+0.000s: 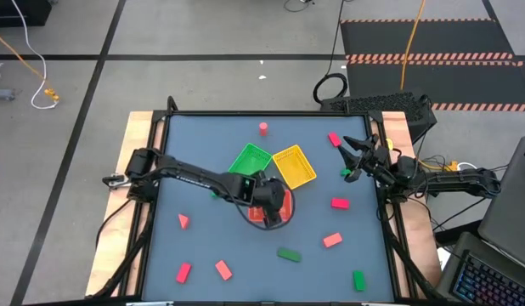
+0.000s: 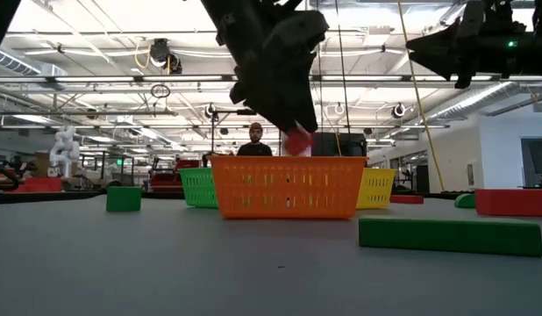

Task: Sort & place blocks by color
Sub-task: Put the red block into the orange bin, then put the green block into the green bin

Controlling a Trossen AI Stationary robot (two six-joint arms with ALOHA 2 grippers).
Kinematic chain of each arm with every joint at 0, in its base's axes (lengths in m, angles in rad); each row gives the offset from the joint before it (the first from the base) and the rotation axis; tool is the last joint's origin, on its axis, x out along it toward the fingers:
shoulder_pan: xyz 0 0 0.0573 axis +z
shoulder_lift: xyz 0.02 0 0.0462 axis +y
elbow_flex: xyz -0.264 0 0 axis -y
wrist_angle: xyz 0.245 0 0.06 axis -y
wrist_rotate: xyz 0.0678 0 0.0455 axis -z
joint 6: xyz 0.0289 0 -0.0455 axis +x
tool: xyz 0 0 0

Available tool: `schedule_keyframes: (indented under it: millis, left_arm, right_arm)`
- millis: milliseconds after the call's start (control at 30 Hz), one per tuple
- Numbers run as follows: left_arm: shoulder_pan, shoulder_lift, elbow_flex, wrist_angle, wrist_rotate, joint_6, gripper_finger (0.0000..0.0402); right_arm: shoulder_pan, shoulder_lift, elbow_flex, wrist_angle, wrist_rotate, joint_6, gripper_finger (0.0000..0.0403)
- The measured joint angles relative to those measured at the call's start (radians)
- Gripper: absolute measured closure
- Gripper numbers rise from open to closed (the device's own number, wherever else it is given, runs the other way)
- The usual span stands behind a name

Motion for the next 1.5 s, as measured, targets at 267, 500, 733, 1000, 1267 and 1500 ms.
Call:
schedule_keyframes:
  millis: [267, 500, 733, 1000, 1267, 1500]
  left_arm:
    - [0.022, -0.001, 0.000, 0.000, 0.005, -0.007, 0.0055]
    - [0.047, -0.084, 0.000, -0.172, -0.001, -0.020, 0.0084]
    - [0.056, -0.265, -0.036, -0.550, -0.091, -0.217, 0.0133]
    - [0.084, -0.442, -0.291, -0.545, 0.031, -0.315, 0.0153]
    - [0.078, -0.450, -0.524, -0.427, 0.058, -0.085, 0.0153]
    - [0.073, -0.450, -0.585, -0.335, 0.049, 0.049, 0.0153]
  right_arm:
    - [0.000, 0.000, 0.000, 0.036, 0.000, -0.088, 0.0218]
    - [-0.001, 0.000, 0.000, 0.147, 0.036, -0.173, 0.0218]
    - [-0.034, 0.000, 0.000, 0.151, 0.056, -0.183, 0.0218]
    - [-0.039, 0.000, 0.000, 0.083, 0.053, -0.038, 0.0218]
    - [-0.037, 0.000, 0.000, 0.021, 0.049, 0.104, 0.0218]
    - [-0.037, 0.000, 0.000, -0.021, 0.049, 0.132, 0.0218]
